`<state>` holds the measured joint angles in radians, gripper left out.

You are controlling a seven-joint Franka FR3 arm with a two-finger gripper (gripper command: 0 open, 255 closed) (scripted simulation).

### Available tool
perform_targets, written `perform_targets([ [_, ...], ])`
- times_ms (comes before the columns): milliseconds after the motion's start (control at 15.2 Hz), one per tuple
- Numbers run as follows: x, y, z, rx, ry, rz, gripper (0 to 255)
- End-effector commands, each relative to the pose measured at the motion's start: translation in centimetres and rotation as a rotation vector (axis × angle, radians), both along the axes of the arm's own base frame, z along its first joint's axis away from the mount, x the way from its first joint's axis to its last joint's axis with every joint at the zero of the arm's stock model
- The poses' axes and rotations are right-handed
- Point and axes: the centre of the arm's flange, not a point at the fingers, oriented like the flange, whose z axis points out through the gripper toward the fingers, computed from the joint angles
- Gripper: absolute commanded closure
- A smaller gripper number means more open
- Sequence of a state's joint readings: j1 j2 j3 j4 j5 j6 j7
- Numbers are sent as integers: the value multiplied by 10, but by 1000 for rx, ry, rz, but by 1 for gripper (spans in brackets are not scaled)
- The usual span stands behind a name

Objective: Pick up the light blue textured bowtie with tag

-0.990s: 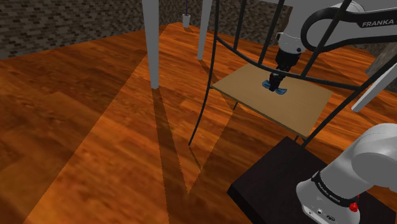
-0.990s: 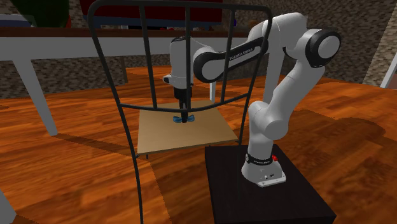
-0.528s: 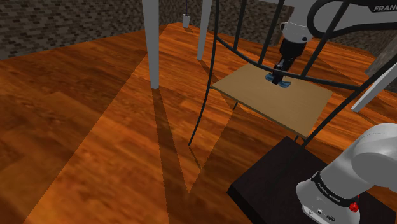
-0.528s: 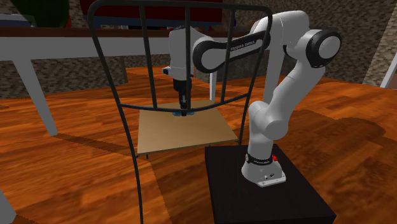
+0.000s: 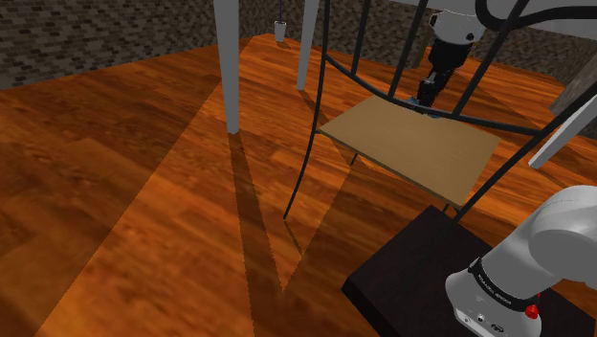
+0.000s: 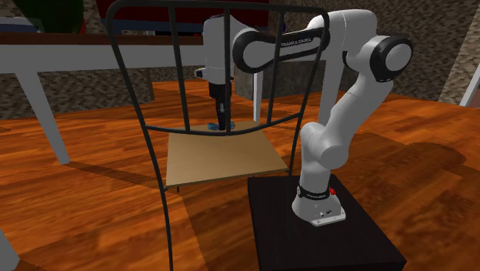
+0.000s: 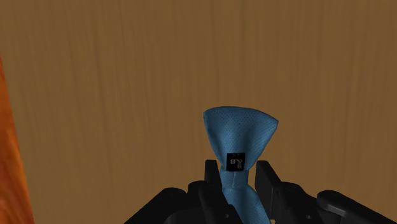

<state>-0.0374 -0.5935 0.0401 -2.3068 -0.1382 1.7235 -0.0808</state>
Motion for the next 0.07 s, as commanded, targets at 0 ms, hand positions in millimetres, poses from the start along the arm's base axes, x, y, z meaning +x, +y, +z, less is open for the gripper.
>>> perform_targets([
  [0,0,0,3,0,0,0,255],
])
